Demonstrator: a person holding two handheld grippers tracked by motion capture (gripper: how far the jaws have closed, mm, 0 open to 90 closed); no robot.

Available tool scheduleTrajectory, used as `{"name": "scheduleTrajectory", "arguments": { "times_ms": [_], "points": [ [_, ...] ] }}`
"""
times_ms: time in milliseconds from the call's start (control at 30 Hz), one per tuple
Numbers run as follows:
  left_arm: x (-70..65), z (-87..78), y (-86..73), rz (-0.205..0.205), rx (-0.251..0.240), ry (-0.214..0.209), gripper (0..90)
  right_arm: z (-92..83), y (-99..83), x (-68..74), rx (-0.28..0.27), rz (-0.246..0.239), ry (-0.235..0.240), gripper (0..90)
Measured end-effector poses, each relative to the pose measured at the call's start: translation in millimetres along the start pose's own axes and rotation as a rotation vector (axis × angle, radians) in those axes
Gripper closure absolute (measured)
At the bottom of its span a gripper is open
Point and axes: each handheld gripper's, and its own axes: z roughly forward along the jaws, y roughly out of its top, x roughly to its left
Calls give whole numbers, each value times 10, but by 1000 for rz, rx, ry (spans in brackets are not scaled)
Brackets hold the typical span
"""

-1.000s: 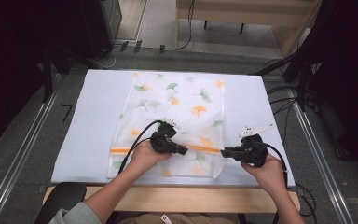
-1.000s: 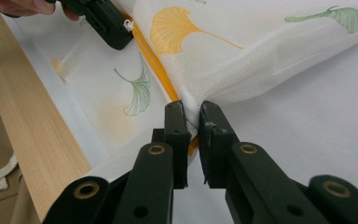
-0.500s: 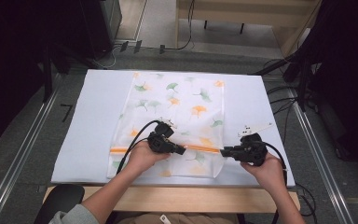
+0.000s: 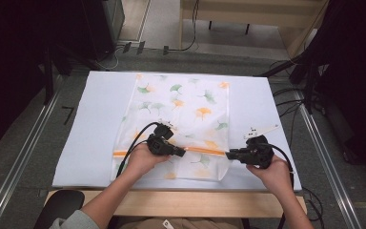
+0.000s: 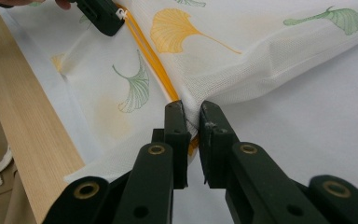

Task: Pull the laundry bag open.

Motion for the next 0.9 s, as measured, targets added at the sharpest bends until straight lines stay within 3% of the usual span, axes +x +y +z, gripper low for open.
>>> {"name": "scheduleTrajectory", "arguments": {
  "times_ms": [333,900],
  "points": [
    [51,-92,-64,-26,-16,15,900,35,57,-18,9,-4,10,846],
    [52,-95,-60,-27,-15,11,900,52,61,-27,18,1,10,846]
  ]
}}
